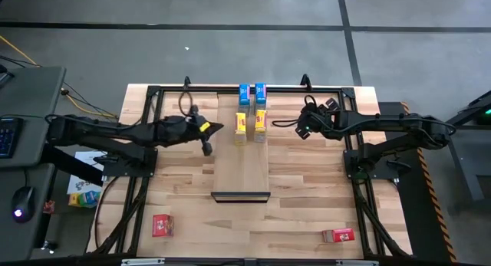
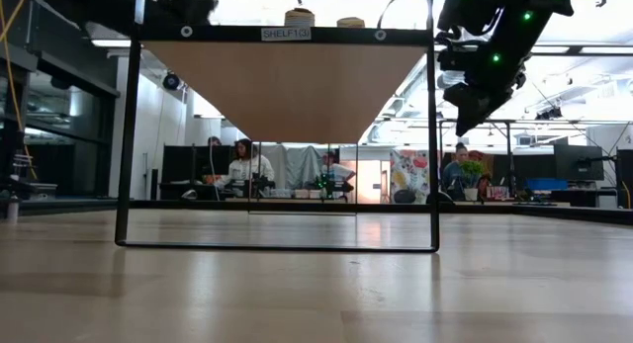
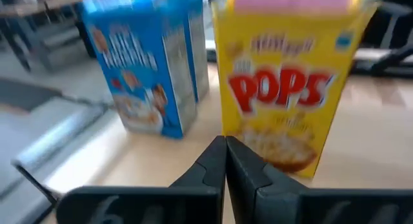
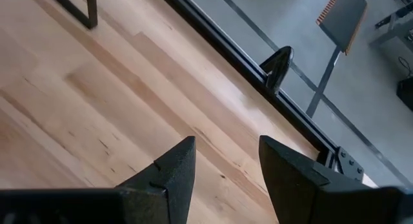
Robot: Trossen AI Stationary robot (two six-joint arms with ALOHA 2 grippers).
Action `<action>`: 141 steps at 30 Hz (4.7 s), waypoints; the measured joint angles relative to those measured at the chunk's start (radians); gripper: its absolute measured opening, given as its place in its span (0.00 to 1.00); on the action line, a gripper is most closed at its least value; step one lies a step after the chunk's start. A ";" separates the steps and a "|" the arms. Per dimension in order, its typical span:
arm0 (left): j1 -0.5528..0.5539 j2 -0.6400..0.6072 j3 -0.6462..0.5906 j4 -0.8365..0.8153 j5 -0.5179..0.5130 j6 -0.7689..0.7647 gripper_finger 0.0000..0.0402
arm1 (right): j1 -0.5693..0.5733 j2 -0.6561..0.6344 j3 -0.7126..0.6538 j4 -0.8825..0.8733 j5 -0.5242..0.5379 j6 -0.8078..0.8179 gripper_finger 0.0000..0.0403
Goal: Stack cereal on shelf
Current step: Put the right red cereal box on the shelf
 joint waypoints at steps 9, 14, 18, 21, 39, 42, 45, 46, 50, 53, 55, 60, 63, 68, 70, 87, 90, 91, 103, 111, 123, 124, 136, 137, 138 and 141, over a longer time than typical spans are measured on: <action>0.008 -0.217 0.000 0.035 0.011 0.137 0.00 | 0.000 0.000 0.000 -0.052 -0.101 -0.040 0.40; 0.061 -0.258 0.000 0.050 0.147 0.177 0.00 | 0.000 0.000 0.000 -0.023 -0.181 -0.136 0.40; 0.139 -0.250 -0.009 0.077 0.199 0.177 0.00 | -0.001 0.000 0.000 -0.016 -0.178 -0.220 0.40; 0.220 -0.233 -0.093 0.215 0.278 0.155 0.00 | -0.003 0.000 0.000 0.014 -0.178 -0.245 0.40; 0.395 -0.255 -0.198 0.350 0.644 -0.059 0.00 | 0.106 0.000 0.211 -0.192 -0.639 -0.048 0.40; 0.368 -0.254 -0.198 0.329 0.644 -0.069 0.00 | 0.216 0.000 0.264 -0.261 -0.649 0.052 0.40; 0.344 -0.254 -0.198 0.318 0.633 -0.069 0.00 | 0.331 0.000 0.303 -0.300 -0.637 0.157 0.40; 0.337 -0.254 -0.198 0.316 0.631 -0.068 0.00 | 0.369 0.000 0.313 -0.312 -0.630 0.201 0.40; 0.328 -0.254 -0.198 0.325 0.625 -0.034 0.00 | 0.511 0.000 0.329 -0.368 -0.628 0.392 0.40; 0.331 -0.254 -0.198 0.358 0.621 0.000 0.00 | 0.606 0.000 0.329 -0.397 -0.626 0.535 0.40; 0.337 -0.254 -0.198 0.366 0.619 0.019 0.00 | 0.658 0.000 0.329 -0.406 -0.619 0.611 0.40; 0.351 -0.254 -0.198 0.366 0.571 0.043 0.00 | 0.746 0.003 0.329 -0.395 -0.572 0.734 0.42; 0.361 -0.254 -0.198 0.360 0.566 0.037 0.00 | 0.772 0.019 0.329 -0.382 -0.539 0.751 0.47; 0.362 -0.254 -0.198 0.340 0.566 0.029 0.00 | 0.787 0.080 0.330 -0.374 -0.529 0.771 0.61; 0.362 -0.254 -0.198 0.338 0.566 0.029 0.00 | 0.787 0.106 0.330 -0.364 -0.579 0.753 0.67; 0.362 -0.254 -0.198 0.342 0.567 0.044 0.00 | 0.981 0.156 0.375 -0.330 -0.918 1.092 0.77; 0.362 -0.254 -0.198 0.342 0.567 0.059 0.00 | 1.041 0.220 0.465 -0.421 -0.910 1.154 0.77; 0.362 -0.254 -0.198 0.342 0.566 0.062 0.00 | 1.058 0.249 0.503 -0.461 -0.910 1.164 0.77; 0.362 -0.254 -0.198 0.342 0.562 0.064 0.00 | 1.205 0.613 0.878 -0.740 -0.915 1.114 0.77; 0.362 -0.254 -0.198 0.352 0.558 0.080 0.00 | 1.211 0.712 0.888 -0.818 -0.952 0.983 0.77; 0.362 -0.253 -0.198 0.351 0.559 0.081 0.00 | 1.211 0.716 0.887 -0.810 -0.876 0.947 0.77; 0.362 -0.253 -0.198 0.351 0.559 0.080 0.00 | 1.211 0.716 0.887 -0.807 -0.876 0.946 0.77; 0.362 -0.253 -0.198 0.350 0.559 0.079 0.00 | 1.210 0.748 0.886 -0.799 -0.833 0.879 0.77; 0.362 -0.253 -0.198 0.350 0.559 0.079 0.00 | 1.210 0.749 0.886 -0.801 -0.832 0.874 0.77; 0.362 -0.253 -0.198 0.350 0.559 0.079 0.00 | 1.210 0.749 0.886 -0.803 -0.833 0.872 0.77; 0.362 -0.253 -0.198 0.350 0.559 0.079 0.00 | 1.211 0.748 0.872 -0.785 -0.835 0.874 0.77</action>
